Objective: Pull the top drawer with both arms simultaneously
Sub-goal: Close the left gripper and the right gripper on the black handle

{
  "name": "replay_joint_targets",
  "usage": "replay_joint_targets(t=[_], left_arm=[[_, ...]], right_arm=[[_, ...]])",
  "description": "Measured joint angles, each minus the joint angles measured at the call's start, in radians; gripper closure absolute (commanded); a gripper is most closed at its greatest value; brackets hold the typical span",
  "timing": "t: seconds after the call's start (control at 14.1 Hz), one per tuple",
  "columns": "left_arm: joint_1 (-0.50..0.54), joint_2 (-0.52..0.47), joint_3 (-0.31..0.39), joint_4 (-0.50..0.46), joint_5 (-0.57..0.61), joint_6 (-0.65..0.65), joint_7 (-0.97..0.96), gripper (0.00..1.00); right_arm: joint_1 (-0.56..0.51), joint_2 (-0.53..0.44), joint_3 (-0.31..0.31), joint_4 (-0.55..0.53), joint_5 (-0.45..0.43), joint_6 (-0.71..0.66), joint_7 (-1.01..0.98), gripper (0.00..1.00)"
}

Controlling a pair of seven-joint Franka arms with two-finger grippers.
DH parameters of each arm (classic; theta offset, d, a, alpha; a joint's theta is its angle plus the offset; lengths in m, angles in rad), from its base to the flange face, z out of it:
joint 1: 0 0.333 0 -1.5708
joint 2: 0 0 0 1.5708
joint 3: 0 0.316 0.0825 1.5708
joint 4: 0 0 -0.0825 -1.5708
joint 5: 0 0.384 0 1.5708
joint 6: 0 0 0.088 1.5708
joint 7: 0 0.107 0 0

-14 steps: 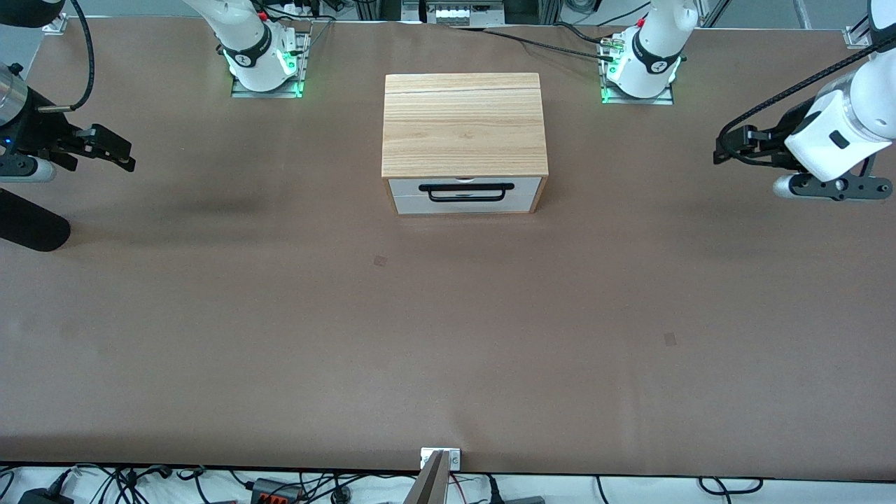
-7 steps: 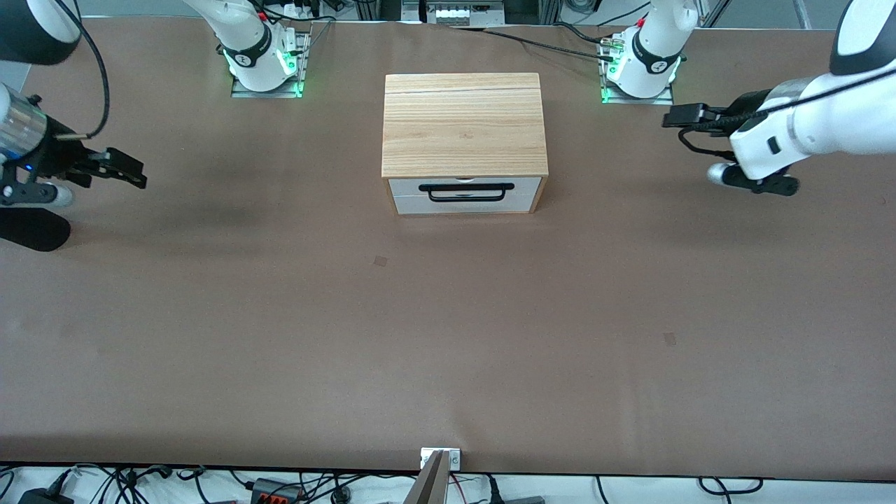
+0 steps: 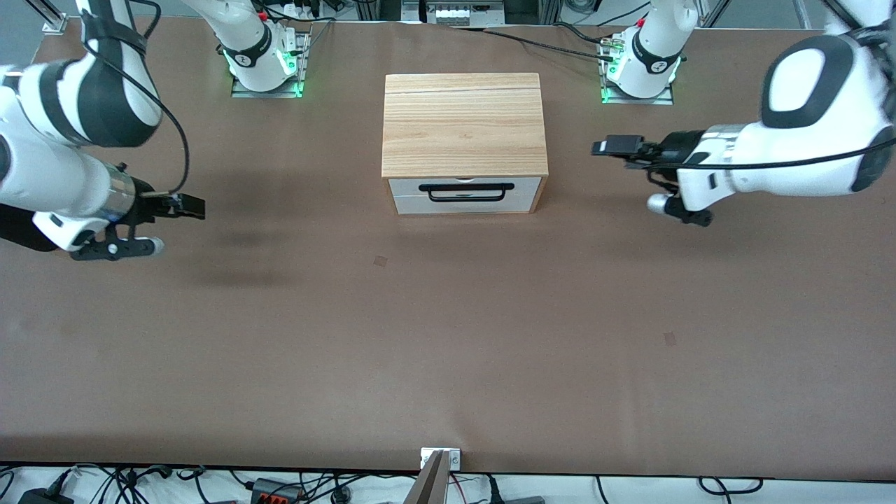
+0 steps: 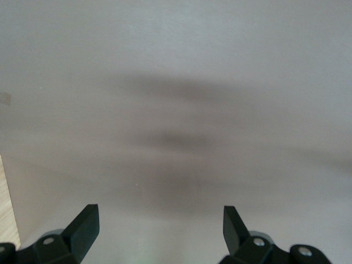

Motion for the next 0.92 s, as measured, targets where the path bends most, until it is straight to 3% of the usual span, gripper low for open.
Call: replay_joint_targets(t=[0.14,0.42,0.64,0.92], left_arm=[[-0.001,0.010,-0.011,-0.063,-0.103,0.101,0.082,0.00],[0.007,0.127,-0.008,-0.128,-0.420,0.148,0.440,0.00],[0.008,0.256,-0.007,-0.200,-0.664,0.151,0.763,0.00],[-0.018,0.336,-0.012,-0.247,-0.815,0.150,0.972,0.00]], right_arm=[[0.019,0.053,0.001,0.056,0.035,0.003,-0.008,0.00],[0.033,0.136,0.002,0.110,0.335,0.010,-0.024,0.00],[0.066,0.185,0.003,0.113,0.508,0.039,-0.039,0.00],[0.125,0.240,0.005,0.112,0.721,0.068,-0.131,0.00]])
